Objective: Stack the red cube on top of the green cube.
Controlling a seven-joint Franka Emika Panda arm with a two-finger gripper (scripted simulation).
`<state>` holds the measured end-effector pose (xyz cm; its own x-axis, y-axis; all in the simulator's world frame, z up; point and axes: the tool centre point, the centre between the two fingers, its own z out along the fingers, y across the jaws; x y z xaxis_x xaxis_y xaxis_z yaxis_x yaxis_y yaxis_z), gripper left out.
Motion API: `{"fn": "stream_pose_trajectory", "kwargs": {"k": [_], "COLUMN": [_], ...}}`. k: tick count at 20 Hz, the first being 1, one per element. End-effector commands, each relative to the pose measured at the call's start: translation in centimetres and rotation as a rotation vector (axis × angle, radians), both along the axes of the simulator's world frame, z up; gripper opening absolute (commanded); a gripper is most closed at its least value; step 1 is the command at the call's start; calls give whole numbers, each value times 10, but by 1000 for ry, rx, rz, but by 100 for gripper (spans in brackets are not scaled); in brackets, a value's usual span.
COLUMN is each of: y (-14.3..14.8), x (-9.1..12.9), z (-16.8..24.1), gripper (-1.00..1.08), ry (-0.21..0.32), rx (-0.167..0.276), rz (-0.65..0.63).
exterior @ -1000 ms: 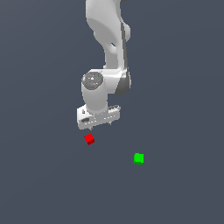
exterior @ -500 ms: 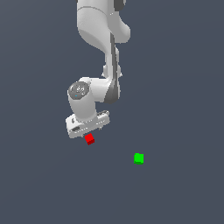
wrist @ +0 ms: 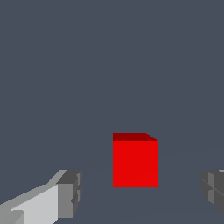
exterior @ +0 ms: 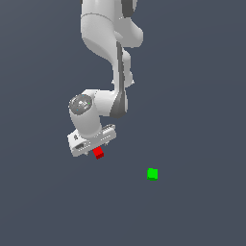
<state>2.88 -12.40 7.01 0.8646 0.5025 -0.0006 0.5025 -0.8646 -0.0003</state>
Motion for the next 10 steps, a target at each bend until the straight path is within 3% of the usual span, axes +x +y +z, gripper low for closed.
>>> {"fn": "stream_pose_trajectory", "kwargs": {"k": [1, 10], "y": [0, 0], "x": [0, 0], "z": [0, -28], "gripper": [100, 100], "ry": [0, 0], "rx": [0, 0], "rz": [0, 2]}}
